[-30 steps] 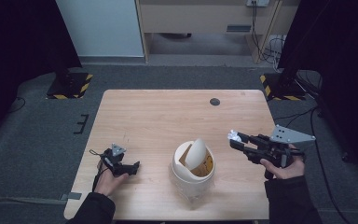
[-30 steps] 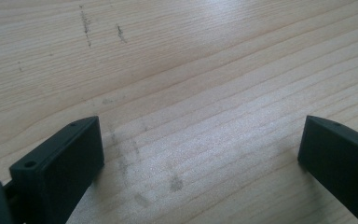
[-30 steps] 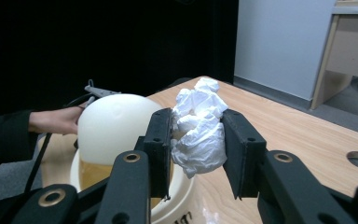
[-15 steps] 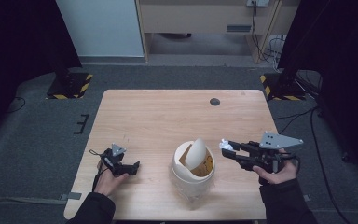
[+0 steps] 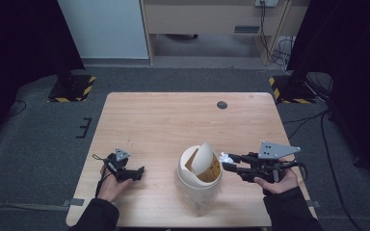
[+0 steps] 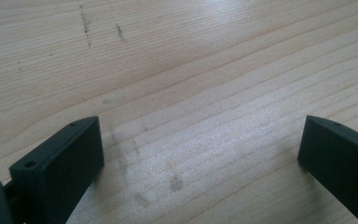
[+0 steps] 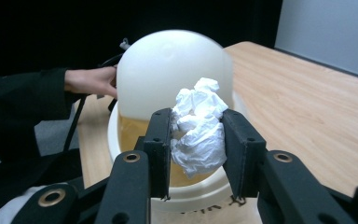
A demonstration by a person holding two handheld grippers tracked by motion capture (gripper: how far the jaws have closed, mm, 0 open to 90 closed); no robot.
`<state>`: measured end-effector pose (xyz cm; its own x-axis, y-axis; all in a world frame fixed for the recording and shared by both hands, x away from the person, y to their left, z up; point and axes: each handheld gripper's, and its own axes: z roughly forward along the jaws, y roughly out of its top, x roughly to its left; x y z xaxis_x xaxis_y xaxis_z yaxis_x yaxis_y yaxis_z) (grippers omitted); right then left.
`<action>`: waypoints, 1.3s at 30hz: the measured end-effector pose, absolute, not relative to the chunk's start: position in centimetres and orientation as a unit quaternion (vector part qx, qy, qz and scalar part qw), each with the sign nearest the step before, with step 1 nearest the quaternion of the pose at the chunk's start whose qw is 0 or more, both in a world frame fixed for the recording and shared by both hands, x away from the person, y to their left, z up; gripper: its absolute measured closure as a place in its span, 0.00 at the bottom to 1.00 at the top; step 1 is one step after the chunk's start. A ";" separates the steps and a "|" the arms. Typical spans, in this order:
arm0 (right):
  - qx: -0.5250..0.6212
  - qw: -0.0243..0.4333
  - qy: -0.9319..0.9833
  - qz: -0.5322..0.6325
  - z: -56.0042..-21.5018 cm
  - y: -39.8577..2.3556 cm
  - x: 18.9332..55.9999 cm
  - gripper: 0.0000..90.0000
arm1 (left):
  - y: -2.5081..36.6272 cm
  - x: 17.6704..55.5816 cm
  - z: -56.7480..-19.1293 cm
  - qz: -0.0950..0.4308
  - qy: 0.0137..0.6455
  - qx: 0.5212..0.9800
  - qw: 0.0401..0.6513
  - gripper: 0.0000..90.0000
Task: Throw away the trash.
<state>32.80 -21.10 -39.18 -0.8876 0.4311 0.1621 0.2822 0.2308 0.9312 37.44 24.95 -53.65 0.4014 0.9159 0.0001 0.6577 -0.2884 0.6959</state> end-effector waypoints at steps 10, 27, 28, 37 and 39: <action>0.218 0.043 0.803 0.554 -40.3 -19.7 32.8 0.72 | 25.0 37.4 -53.7 0.205 0.507 0.776 0.314 0.00; 0.227 0.030 0.820 0.525 -41.8 -18.0 33.0 0.71 | 25.0 37.4 -53.7 0.205 0.507 0.776 0.314 0.00; 0.228 0.032 0.819 0.525 -41.9 -17.9 33.0 0.71 | 25.0 37.4 -53.7 0.205 0.507 0.776 0.314 0.00; 0.236 0.040 0.817 0.525 -42.2 -17.4 33.1 0.67 | 25.0 37.4 -53.7 0.205 0.507 0.776 0.314 0.00; 0.233 0.039 0.817 0.526 -42.3 -17.3 33.1 0.65 | 25.0 37.4 -53.6 0.205 0.507 0.776 0.314 0.00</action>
